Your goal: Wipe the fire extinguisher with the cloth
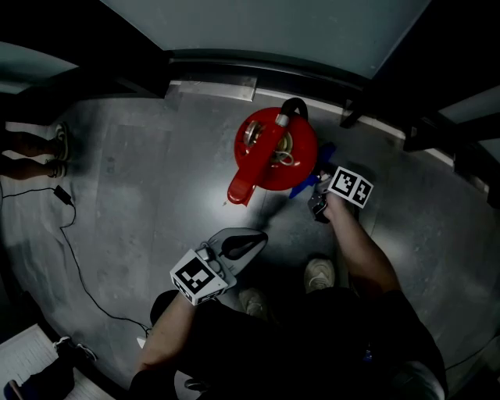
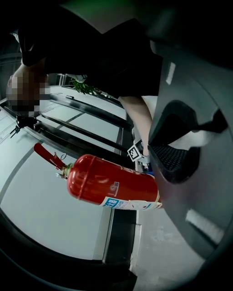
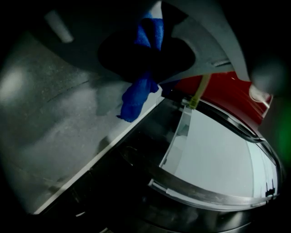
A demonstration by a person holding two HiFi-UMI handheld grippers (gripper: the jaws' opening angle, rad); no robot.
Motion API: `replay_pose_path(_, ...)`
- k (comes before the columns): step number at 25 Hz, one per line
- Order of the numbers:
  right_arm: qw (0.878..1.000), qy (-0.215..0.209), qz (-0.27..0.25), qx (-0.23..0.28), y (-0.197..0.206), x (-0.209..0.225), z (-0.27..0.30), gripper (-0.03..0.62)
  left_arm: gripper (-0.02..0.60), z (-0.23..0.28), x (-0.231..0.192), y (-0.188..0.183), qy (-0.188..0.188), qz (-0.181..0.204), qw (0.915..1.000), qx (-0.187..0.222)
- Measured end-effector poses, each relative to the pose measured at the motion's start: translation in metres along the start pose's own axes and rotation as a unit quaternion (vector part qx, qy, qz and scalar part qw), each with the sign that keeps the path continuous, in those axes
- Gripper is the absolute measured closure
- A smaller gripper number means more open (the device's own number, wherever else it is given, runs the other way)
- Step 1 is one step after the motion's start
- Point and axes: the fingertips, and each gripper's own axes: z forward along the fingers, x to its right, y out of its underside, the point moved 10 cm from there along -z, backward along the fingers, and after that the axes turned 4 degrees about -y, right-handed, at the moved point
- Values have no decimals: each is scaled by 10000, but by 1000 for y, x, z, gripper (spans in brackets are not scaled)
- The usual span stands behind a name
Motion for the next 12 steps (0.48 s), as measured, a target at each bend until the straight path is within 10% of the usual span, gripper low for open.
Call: replay_pose_path(12,9758,-1788,-1060,678,-76,-138,-143,490,574,32,3,-15,777,427,9960,-51)
